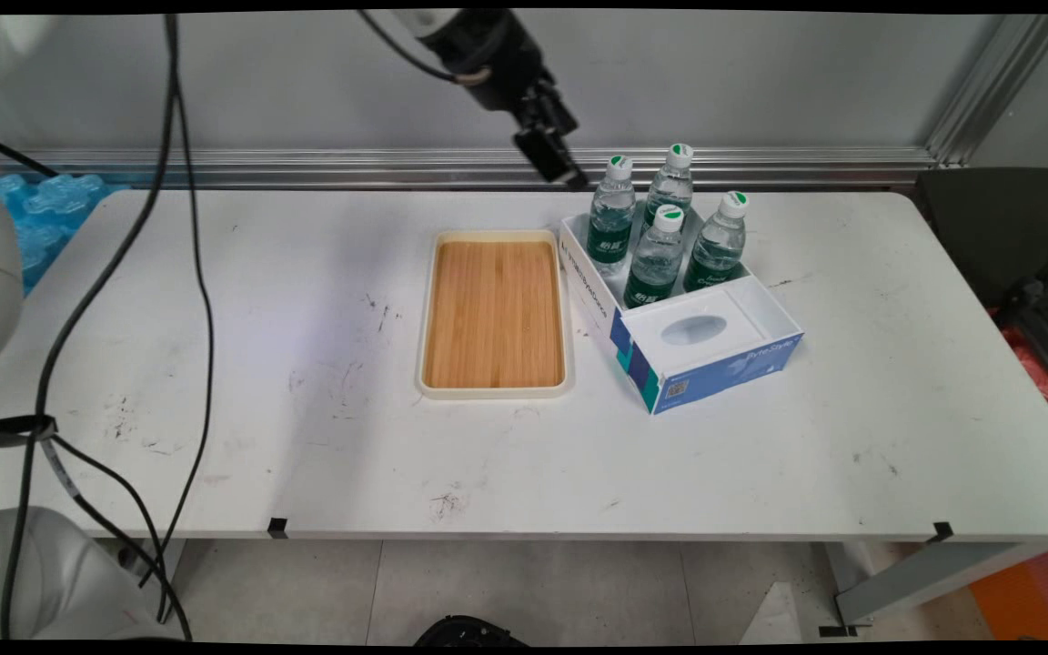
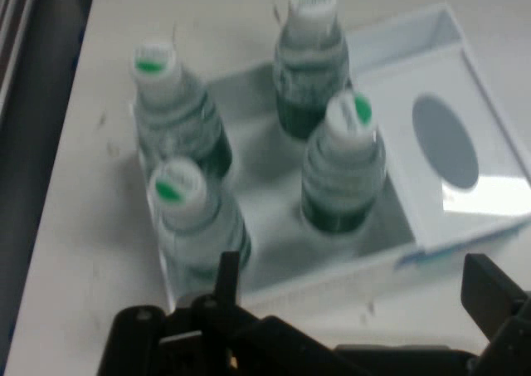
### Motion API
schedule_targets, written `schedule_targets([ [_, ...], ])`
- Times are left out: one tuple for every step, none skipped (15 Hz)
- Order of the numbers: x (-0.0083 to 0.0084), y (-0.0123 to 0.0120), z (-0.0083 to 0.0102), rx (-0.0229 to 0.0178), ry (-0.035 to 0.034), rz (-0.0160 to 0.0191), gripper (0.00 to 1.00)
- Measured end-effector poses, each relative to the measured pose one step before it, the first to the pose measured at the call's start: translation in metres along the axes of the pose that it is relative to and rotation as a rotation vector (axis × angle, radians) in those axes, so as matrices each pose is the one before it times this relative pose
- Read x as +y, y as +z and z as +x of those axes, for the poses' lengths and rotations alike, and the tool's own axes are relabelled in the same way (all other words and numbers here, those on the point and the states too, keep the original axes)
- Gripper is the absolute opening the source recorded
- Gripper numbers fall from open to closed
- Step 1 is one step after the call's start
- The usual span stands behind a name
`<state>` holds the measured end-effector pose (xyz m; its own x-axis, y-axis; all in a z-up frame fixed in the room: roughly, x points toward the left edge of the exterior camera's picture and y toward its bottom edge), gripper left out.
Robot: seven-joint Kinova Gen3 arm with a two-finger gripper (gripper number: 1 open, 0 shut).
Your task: Pick up the green bottle from the white box
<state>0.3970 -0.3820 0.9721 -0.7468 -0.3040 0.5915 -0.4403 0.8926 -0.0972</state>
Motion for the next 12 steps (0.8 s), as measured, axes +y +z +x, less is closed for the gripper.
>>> schedule_targets([
  [0.00008, 0.00678, 0.00529, 0.01484, -0.00336, 0.00199, 1.0],
  [-0.00005, 0.00829, 0.00502, 0.01538, -0.00569, 0.00178, 1.0],
  [0.00006, 0.00861, 0.00297, 0.0117, -0.00753, 0.00107, 1.0],
  [0.00041, 0.00757, 0.0011, 0.006, -0.00621, -0.00005, 1.0],
  [0.00078, 0.00873, 0.00037, 0.00459, -0.00713, -0.00083, 1.0],
  [0.00089, 0.00705, -0.00059, 0.00192, -0.00688, -0.00067, 1.0],
  [0.00114, 0.00826, -0.00069, 0.00199, -0.0072, -0.0012, 1.0],
  [0.00058, 0.00456, -0.00035, 0.00114, -0.0036, -0.00087, 1.0],
  [0.00119, 0.00671, -0.00081, 0.00132, -0.00528, -0.00151, 1.0],
  [0.00144, 0.00743, -0.00108, 0.00131, -0.00507, -0.00133, 1.0],
  [0.00157, 0.00712, -0.00094, 0.00139, -0.00266, -0.00132, 1.0],
  [0.00111, 0.00596, -0.00081, 0.0017, -0.00069, 0.00051, 1.0],
])
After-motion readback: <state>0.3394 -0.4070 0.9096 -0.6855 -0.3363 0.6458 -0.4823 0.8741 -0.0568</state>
